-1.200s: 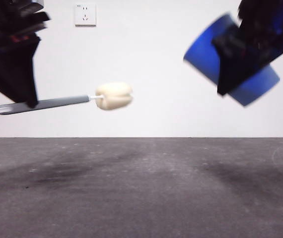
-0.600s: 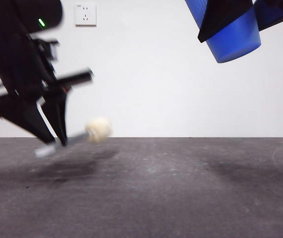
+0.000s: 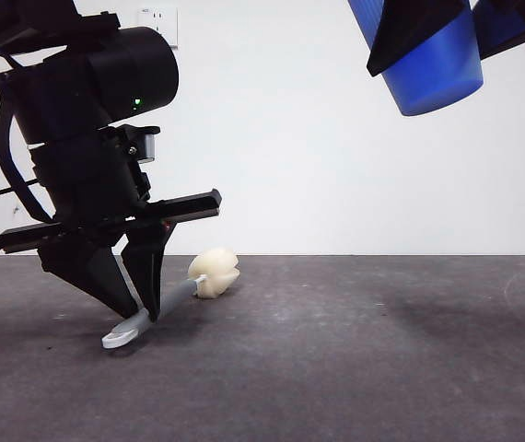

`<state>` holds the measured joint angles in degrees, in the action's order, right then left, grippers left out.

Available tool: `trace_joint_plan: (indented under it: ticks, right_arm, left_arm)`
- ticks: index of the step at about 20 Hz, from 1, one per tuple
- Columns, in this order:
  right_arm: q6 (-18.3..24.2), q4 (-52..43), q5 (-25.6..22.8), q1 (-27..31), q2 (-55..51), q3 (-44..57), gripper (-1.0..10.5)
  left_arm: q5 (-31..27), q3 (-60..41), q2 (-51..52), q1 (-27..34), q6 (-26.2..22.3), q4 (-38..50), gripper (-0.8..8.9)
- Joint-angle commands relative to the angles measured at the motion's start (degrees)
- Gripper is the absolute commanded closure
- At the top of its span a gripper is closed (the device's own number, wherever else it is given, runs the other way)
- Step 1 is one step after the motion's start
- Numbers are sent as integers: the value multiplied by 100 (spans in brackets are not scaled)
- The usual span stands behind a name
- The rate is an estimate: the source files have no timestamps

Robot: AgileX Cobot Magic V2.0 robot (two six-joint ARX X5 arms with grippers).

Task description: Pick up the cup brush,pick up the cup,insert the brush into the cup,clean the cup,put the cup brush back,put the cup back to the fixed position on the table

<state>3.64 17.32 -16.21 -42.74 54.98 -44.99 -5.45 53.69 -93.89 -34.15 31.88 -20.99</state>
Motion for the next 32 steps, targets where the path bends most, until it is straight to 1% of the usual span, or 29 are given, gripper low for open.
trace_joint_plan:
  ticks: [1, 2, 4, 6, 8, 10, 12, 15, 21, 24, 26, 28, 32]
  right_arm:
    - [-269, -66, 170, -2, 28, -9, 959]
    - [-378, -76, 267, 0, 50, -11, 959]
    - [-424, -118, 267, -2, 103, -9, 959]
    - [-461, -195, 280, -2, 166, -9, 959]
    - [-570, -280, 282, -2, 229, -9, 959]
    - [-573, -444, 282, 0, 341, -9, 959]
    - [-566, -673, 282, 4, 555, -9, 959]
    - [-573, -1281, 326, 205, 1224, -7, 959]
    - [-767, -2743, 1355, 1054, 2743, -7, 959]
    - [-763, -3322, 1753, 1375, 3471, -7, 959]
    - [-763, -3685, 1790, 1499, 3908, -7, 959]
    - [-758, -4017, 2013, 1582, 4260, -7, 959]
    - [-601, -4332, 2041, 1611, 4706, -7, 959]
  left_arm:
    - [-13, -2, -48, 9, 116, 188, 794]
    - [17, -2, -48, 4, 116, 203, 698]
    - [129, -2, -48, 7, 116, 188, 496]
    - [201, -2, -48, 7, 114, 186, 491]
    - [400, -2, -48, 7, 114, 179, 491]
    - [577, -2, -35, 0, 85, 164, 491]
    - [601, 0, 79, -2, -59, 101, 490]
    - [584, 0, 568, 0, -332, -81, 491]
    - [584, 0, 2315, 11, -990, -743, 491]
    - [581, 0, 3195, 11, -1104, -1001, 491]
    - [581, 0, 3663, 11, -1115, -1161, 491]
    - [581, 0, 4004, 11, -1115, -1309, 491]
    - [584, 0, 4236, 11, -1115, -1652, 491]
